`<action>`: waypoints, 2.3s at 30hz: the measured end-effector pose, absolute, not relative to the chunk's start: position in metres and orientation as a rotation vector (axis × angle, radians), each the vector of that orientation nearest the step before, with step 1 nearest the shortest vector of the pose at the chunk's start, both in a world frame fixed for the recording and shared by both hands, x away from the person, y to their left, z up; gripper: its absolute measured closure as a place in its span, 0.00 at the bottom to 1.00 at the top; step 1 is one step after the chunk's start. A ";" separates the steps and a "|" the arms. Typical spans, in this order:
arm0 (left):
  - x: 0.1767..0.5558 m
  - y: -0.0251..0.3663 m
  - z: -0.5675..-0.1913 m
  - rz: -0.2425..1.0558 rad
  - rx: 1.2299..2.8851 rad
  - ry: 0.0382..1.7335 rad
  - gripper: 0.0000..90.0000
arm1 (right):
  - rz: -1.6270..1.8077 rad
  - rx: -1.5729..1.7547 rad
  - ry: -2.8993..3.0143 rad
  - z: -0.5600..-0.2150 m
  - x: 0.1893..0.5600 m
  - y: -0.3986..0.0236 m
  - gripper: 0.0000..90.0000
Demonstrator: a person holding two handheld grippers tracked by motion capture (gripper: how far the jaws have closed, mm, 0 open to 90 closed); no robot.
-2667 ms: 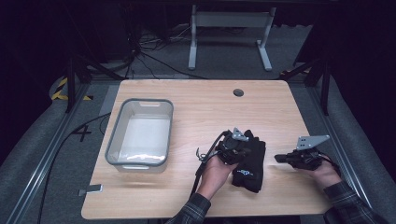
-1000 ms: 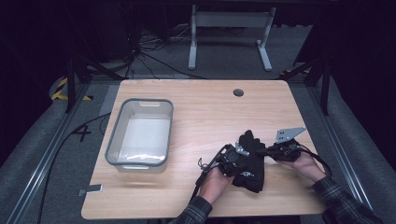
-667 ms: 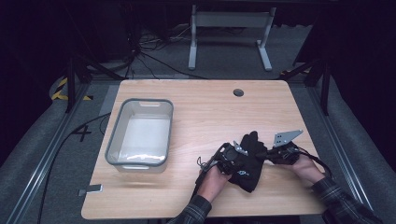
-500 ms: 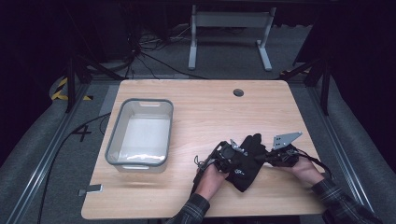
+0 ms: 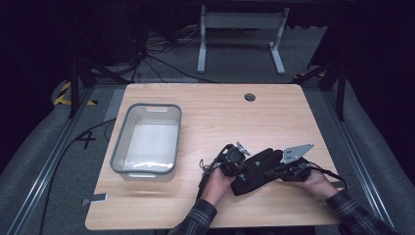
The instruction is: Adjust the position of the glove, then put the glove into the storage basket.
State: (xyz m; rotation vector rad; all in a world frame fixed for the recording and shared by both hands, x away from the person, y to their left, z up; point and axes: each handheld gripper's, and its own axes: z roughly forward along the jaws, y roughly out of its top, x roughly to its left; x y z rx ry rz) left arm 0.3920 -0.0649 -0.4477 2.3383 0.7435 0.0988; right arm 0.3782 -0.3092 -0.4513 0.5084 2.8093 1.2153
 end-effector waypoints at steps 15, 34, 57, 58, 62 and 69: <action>0.393 -0.061 -0.440 0.091 2.298 0.734 0.92 | 1.235 0.504 2.784 -0.445 0.374 -0.317 0.90; 0.399 -0.085 -0.433 0.010 2.335 0.483 0.25 | 1.130 0.789 2.618 -0.446 0.356 -0.390 0.43; 0.395 -0.101 -0.455 0.095 2.428 0.440 0.12 | 1.091 0.874 2.583 -0.460 0.369 -0.404 0.26; 0.395 -0.101 -0.455 0.095 2.430 0.439 0.13 | 1.091 0.873 2.583 -0.460 0.369 -0.404 0.26; 0.396 -0.100 -0.456 0.089 2.428 0.437 0.15 | 1.093 0.870 2.586 -0.460 0.369 -0.404 0.26; 0.397 -0.097 -0.459 0.055 2.409 0.439 0.21 | 1.092 0.863 2.588 -0.460 0.369 -0.404 0.26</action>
